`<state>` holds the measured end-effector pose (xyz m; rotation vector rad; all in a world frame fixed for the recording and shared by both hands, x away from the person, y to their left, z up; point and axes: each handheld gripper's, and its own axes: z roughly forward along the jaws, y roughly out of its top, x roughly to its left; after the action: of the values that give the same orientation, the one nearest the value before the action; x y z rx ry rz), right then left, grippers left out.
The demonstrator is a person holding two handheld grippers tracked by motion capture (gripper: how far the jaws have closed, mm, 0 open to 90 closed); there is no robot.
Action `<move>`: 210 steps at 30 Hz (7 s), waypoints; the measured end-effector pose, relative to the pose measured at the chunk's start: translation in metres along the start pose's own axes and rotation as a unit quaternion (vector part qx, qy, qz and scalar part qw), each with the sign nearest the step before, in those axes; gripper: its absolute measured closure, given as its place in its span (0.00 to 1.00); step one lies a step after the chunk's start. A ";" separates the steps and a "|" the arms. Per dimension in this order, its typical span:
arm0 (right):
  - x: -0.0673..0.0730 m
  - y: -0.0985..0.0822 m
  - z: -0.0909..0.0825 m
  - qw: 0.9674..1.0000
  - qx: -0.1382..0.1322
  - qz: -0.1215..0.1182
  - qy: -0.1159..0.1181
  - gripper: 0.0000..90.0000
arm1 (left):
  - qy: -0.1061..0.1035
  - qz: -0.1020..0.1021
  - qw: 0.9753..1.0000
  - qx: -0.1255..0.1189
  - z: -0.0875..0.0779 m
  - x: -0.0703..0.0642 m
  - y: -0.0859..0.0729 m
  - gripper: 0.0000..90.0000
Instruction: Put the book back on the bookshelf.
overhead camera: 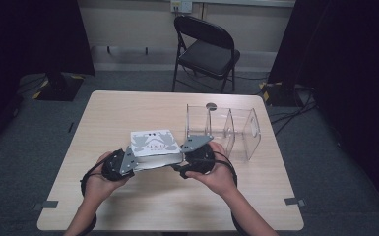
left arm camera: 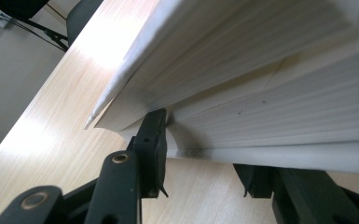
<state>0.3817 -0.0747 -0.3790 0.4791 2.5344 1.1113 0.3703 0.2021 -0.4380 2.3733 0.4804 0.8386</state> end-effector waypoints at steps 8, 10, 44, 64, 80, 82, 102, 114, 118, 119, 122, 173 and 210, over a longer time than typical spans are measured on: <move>-0.004 -0.023 0.000 1.000 0.005 0.024 0.016 0.30 | -0.002 -0.010 1.000 0.014 -0.005 0.006 0.003 0.67; -0.004 -0.028 0.003 1.000 0.012 0.023 0.018 0.30 | -0.002 -0.010 1.000 0.012 -0.005 0.007 0.004 0.67; -0.002 -0.102 0.056 0.994 0.065 0.083 0.034 0.26 | -0.064 -0.028 0.996 0.049 -0.023 0.029 0.021 0.70; -0.004 -0.109 0.056 0.995 0.038 0.086 0.029 0.27 | -0.088 -0.044 0.994 0.053 -0.036 0.038 0.030 0.77; -0.004 -0.112 0.056 0.995 0.027 0.087 0.028 0.27 | -0.114 -0.047 0.991 0.058 -0.047 0.037 0.032 0.77; -0.004 -0.112 0.056 0.995 0.026 0.089 0.028 0.27 | -0.115 -0.048 0.990 0.063 -0.048 0.038 0.032 0.77; -0.003 -0.114 0.057 0.996 0.015 0.090 0.025 0.26 | -0.132 -0.088 0.985 0.060 -0.042 0.057 0.032 0.77; -0.003 -0.114 0.057 0.995 0.014 0.091 0.024 0.26 | -0.129 -0.102 0.984 0.063 -0.038 0.069 0.027 0.77; -0.003 -0.114 0.057 0.996 0.014 0.090 0.024 0.26 | -0.124 -0.102 0.985 0.067 -0.038 0.068 0.028 0.77; -0.003 -0.114 0.057 0.996 0.014 0.090 0.024 0.26 | -0.126 -0.095 0.985 0.072 -0.038 0.068 0.027 0.77; -0.003 -0.114 0.057 0.996 0.014 0.090 0.024 0.26 | -0.130 -0.101 0.984 0.066 -0.041 0.066 0.024 0.80; -0.013 0.024 0.026 0.998 -0.037 -0.045 0.039 0.53 | -0.102 -0.196 0.975 0.037 -0.017 0.039 -0.035 0.25; -0.053 0.031 0.021 0.992 0.008 0.056 0.112 0.53 | -0.133 -0.198 0.970 0.044 0.030 0.005 -0.058 0.18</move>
<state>0.4427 -0.0637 -0.3606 0.5347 2.7392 1.2500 0.3853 0.2372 -0.4909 2.3088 0.8544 0.3190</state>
